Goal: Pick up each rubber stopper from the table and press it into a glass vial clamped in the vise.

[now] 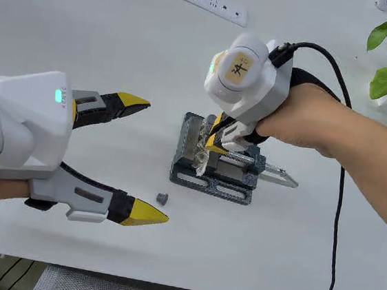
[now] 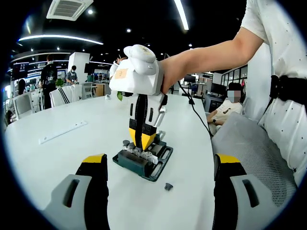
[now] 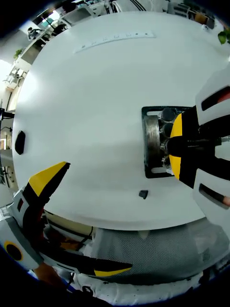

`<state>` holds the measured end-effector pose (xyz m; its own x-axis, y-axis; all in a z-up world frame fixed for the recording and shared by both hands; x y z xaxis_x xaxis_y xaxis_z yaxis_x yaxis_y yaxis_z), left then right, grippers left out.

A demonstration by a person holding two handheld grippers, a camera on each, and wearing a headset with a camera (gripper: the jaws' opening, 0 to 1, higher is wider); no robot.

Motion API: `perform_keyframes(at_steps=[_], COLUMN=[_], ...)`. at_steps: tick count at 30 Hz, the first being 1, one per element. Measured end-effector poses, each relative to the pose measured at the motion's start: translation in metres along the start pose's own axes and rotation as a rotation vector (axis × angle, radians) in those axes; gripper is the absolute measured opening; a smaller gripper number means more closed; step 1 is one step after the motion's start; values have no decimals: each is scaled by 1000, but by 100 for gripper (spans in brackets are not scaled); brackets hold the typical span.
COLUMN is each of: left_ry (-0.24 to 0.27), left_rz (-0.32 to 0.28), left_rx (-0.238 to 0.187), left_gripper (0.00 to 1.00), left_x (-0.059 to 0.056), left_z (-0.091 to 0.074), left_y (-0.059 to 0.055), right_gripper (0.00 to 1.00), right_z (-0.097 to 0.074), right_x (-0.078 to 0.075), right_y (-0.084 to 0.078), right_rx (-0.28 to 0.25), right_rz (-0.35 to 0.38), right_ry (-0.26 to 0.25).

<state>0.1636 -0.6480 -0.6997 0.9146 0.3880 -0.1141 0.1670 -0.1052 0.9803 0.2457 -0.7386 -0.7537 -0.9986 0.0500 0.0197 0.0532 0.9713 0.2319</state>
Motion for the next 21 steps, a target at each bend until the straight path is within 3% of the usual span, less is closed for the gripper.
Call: perform_keyframes(at_steps=[4, 11, 21], left_ry=[-3, -3, -1], left_rz=[1, -1, -2], left_rx=[-3, -1, -4], left_gripper=[91, 91, 91], left_x=[0, -2, -1], left_z=[1, 1, 1], left_y=[3, 2, 2], right_gripper=[6, 7, 9], right_z=[0, -1, -1], right_x=[-1, 0, -1], right_y=[0, -3, -3], right_rx=[-12, -73, -96], right_rz=[-29, 27, 45], right_ry=[4, 12, 4])
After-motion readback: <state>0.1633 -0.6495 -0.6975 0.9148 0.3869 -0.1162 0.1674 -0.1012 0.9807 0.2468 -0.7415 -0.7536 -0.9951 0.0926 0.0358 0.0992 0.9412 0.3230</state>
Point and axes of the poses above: the centre of the closed fingertips' face, and the gripper's own axes: z roughly forward along the fingers, x roughly to its left, y roughly out of its top, the point moved 3 cm from there along -z, roughly backward along the fingers, and after that the axes turned 5 degrees about -x, right-handed, at the moved point
